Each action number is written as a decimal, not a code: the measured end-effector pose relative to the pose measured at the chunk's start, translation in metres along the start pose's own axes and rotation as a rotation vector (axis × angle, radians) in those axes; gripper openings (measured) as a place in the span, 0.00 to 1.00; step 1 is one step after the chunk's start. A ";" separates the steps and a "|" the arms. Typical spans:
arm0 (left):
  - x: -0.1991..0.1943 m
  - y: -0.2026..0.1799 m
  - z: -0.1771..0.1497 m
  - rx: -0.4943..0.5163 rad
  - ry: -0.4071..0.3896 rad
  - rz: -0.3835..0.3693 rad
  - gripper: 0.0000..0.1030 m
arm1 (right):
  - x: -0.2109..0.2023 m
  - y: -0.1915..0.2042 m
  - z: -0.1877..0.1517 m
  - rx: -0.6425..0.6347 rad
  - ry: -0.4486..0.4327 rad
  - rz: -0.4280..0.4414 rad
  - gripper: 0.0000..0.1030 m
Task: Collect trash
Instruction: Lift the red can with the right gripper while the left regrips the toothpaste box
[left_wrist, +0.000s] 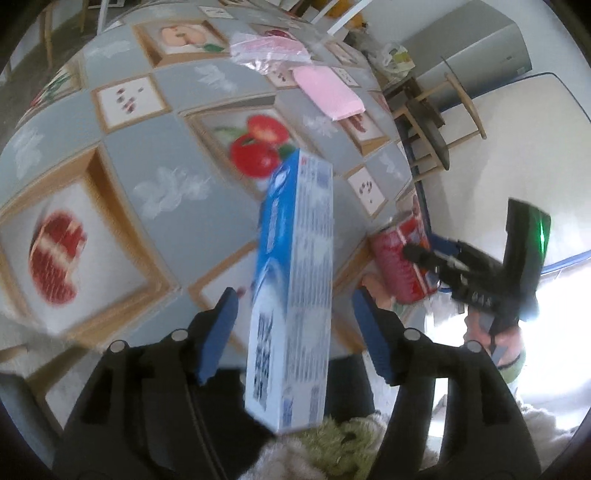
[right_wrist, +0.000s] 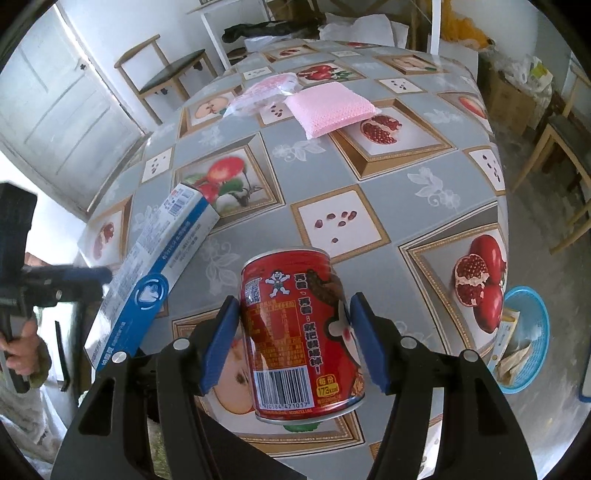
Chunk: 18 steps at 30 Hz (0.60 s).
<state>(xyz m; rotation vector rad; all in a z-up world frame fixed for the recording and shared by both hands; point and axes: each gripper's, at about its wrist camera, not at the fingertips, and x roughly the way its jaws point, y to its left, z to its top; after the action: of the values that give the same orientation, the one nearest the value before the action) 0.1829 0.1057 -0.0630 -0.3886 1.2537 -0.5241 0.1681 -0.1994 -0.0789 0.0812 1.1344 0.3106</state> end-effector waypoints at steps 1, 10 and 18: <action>0.004 -0.001 0.007 0.002 0.005 0.009 0.60 | 0.001 -0.001 0.000 0.006 0.006 0.005 0.60; 0.050 -0.027 0.063 0.125 0.087 0.131 0.60 | 0.010 0.002 0.004 -0.011 0.034 0.006 0.68; 0.077 -0.028 0.084 0.179 0.157 0.268 0.60 | 0.018 0.004 0.009 -0.019 0.045 0.008 0.69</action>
<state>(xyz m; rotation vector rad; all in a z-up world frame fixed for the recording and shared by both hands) 0.2764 0.0381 -0.0859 -0.0272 1.3726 -0.4384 0.1824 -0.1899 -0.0897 0.0620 1.1759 0.3318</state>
